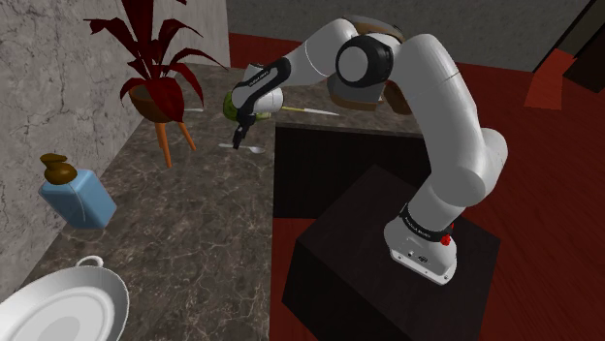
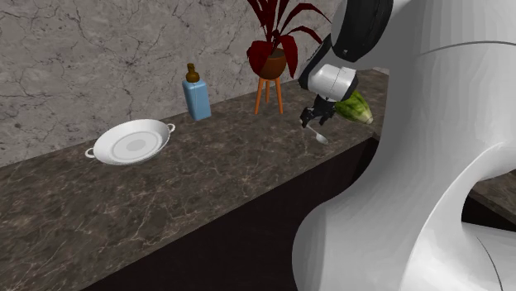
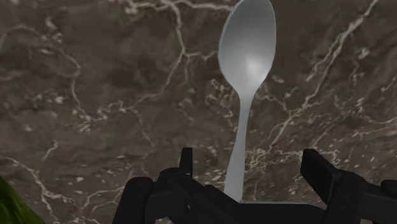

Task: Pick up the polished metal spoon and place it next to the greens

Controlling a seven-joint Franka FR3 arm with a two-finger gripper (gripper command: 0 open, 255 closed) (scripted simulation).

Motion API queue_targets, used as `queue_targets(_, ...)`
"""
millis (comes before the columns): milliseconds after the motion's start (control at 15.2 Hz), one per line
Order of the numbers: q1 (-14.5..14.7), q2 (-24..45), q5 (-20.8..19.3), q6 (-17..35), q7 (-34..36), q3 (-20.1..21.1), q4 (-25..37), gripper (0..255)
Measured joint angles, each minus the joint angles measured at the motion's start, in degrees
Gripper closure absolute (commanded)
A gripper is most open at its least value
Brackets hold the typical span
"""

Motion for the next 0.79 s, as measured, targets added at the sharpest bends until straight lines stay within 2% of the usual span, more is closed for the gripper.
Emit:
queue_targets(396,-0.92,-5.93,0.14,-2.07,-0.18,0.01,-3.92,0)
queue_targets(792,-1.09,-6.72,0.13,-2.63,-0.21,-0.02,-4.23,0)
